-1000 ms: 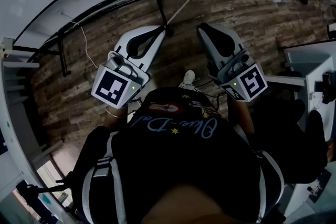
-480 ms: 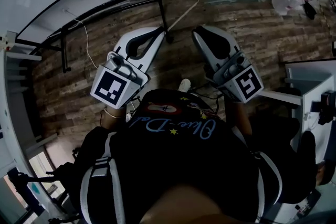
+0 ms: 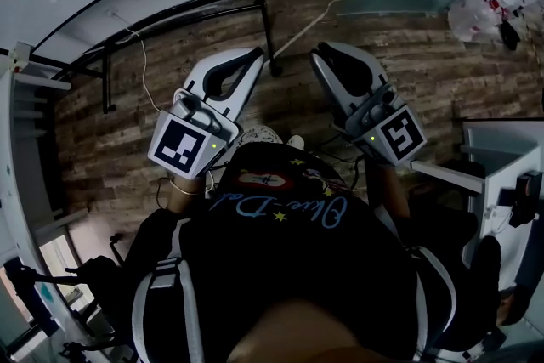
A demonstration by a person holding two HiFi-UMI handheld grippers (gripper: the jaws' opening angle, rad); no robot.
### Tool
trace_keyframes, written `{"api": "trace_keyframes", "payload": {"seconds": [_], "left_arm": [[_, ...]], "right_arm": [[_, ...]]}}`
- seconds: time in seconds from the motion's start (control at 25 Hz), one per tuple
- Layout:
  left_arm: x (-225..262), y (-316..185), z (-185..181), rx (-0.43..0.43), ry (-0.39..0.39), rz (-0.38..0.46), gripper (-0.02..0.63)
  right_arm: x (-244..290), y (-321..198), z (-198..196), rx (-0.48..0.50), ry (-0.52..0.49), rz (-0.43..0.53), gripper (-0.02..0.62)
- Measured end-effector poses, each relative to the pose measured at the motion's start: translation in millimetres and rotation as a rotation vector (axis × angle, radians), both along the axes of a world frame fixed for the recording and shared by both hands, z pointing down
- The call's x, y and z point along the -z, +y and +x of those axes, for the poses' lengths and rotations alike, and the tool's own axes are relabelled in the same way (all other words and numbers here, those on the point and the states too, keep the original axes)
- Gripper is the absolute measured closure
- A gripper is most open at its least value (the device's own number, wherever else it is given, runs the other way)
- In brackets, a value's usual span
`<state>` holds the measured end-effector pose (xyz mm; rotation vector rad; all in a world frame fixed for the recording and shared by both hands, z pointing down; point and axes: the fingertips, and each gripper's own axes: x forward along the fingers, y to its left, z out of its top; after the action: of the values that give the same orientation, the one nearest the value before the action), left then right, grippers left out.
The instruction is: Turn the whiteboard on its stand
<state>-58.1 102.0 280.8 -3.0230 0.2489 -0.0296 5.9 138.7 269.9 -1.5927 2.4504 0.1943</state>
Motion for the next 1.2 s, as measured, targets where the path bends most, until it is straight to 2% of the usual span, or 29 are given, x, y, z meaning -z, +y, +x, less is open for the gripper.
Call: {"api": "trace_keyframes", "payload": {"seconds": [0.32,0.64,0.88,1.2], "left_arm": [[-9,-43,12,0.072,0.005,-0.025,0.581],[-2,-62,26,0.094,0.043,0.002,0.583],[-5,-105,61,0.138,0.049,-0.011,0.581],[-8,-143,72,0.199,0.032,-0.026,0.581]], "right_arm": [[-1,-46,20,0.053,0.023,-0.011,0.543],[9,-71,27,0.091,0.067,0.011,0.535],[7,-121,60,0.143,0.063,-0.007,0.529],[5,-172,77,0.177,0.075,-0.027,0.522]]}}
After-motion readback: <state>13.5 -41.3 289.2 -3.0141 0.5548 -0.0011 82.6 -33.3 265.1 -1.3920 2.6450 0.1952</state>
